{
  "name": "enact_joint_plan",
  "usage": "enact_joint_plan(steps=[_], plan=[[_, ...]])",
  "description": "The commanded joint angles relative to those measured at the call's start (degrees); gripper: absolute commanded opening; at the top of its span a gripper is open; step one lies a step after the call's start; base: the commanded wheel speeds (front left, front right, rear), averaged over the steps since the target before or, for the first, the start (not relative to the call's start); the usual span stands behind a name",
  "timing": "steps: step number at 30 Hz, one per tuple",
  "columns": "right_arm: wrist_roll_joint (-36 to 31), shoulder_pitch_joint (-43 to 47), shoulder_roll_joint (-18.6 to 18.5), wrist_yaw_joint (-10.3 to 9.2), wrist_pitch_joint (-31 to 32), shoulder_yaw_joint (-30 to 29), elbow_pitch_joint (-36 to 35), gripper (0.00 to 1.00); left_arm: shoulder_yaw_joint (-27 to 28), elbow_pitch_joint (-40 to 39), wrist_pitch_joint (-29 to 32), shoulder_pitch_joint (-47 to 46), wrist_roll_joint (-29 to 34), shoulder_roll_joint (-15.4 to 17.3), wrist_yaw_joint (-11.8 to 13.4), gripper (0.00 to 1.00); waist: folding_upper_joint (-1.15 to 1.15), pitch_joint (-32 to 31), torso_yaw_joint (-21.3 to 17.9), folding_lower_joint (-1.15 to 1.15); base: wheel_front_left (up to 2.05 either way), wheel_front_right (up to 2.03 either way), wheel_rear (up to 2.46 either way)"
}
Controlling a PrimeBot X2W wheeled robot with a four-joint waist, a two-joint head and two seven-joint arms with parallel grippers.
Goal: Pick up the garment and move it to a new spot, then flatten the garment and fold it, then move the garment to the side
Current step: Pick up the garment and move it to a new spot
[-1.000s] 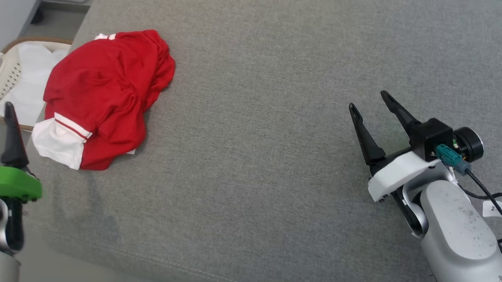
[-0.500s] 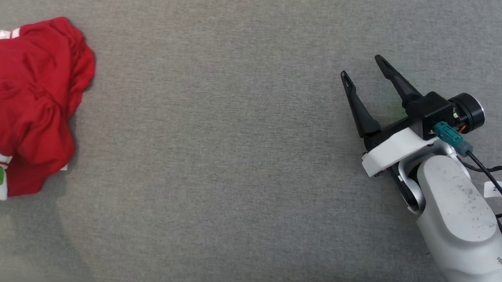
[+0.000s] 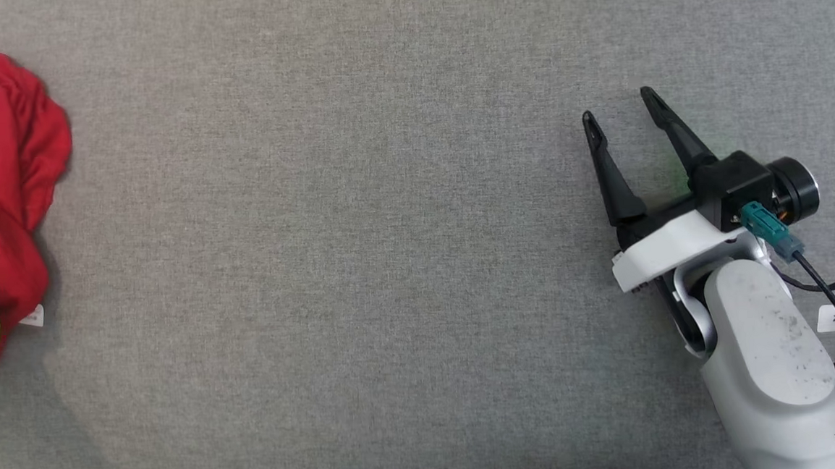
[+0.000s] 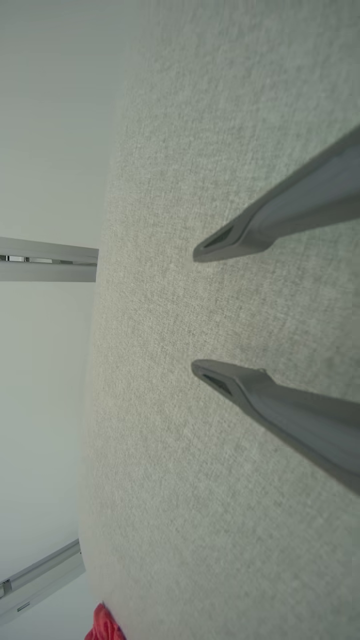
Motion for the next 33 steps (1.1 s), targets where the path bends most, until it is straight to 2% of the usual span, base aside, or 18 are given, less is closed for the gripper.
enact_joint_plan(steps=[1, 7, 9, 12, 17, 21, 28, 32, 33], plan=[[0.43, 1.47, -0.35, -0.09, 0.02, -0.18, 0.83, 1.00, -0.39, -0.51, -1.84, -2.39, 1.01, 0.97, -0.18, 0.00, 0.00, -2.26, 0.06, 0.00, 0.00, 0.00, 0.00], [2.79, 3.23, -0.32, -0.09, 0.01, -0.17, 1.36, 1.00, -0.59, -5.27, -4.56, -7.90, 4.77, 2.82, -0.17, 0.00, 0.00, -7.47, -0.88, 0.00, 0.00, 0.00, 0.00], [3.61, 4.09, -0.33, -0.09, 0.01, -0.01, 1.43, 1.00, 1.35, -8.65, -4.64, -9.86, 7.81, 2.96, -0.18, 0.00, 0.00, -9.15, -1.67, 0.00, 0.00, 0.00, 0.00], [5.02, 5.47, -0.31, -0.09, 0.01, 0.08, 1.40, 1.00, 5.22, -14.16, -4.49, -10.26, 12.52, 1.43, -0.18, 0.00, 0.00, -11.46, -3.61, 0.00, 0.00, 0.00, 0.00], [6.84, 7.62, -0.33, -0.09, 0.00, 0.62, 0.87, 1.00, 9.31, -22.51, -4.49, -8.11, 16.92, -2.97, -0.18, 0.00, 0.00, -14.06, -8.26, 0.00, 0.00, 0.00, 0.00], [7.58, 9.21, -0.29, -0.09, 0.00, 1.03, 0.47, 1.00, 9.58, -27.35, -4.50, -6.22, 19.44, -6.98, -0.18, 0.00, 0.00, -15.27, -12.68, 0.00, 0.00, 0.00, 0.00], [8.84, 11.26, -0.28, -0.09, 0.01, 2.29, -0.30, 1.00, 5.04, -30.09, -4.51, -1.58, 20.41, -14.82, -0.19, 0.00, 0.00, -15.99, -20.56, 0.00, 0.00, 0.00, 0.00], [9.56, 12.45, -0.27, -0.09, 0.01, 2.11, -0.65, 1.00, 1.22, -29.57, -4.52, 1.40, 21.55, -17.82, -0.19, 0.00, 0.00, -16.26, -23.55, 0.00, 0.00, 0.00, 0.00], [9.64, 12.69, -0.26, -0.09, 0.01, 2.18, -0.76, 1.00, 0.54, -29.29, -4.52, 2.13, 22.38, -18.40, -0.19, 0.04, 0.00, -16.32, -24.14, 0.00, 0.00, 0.00, 0.00]])
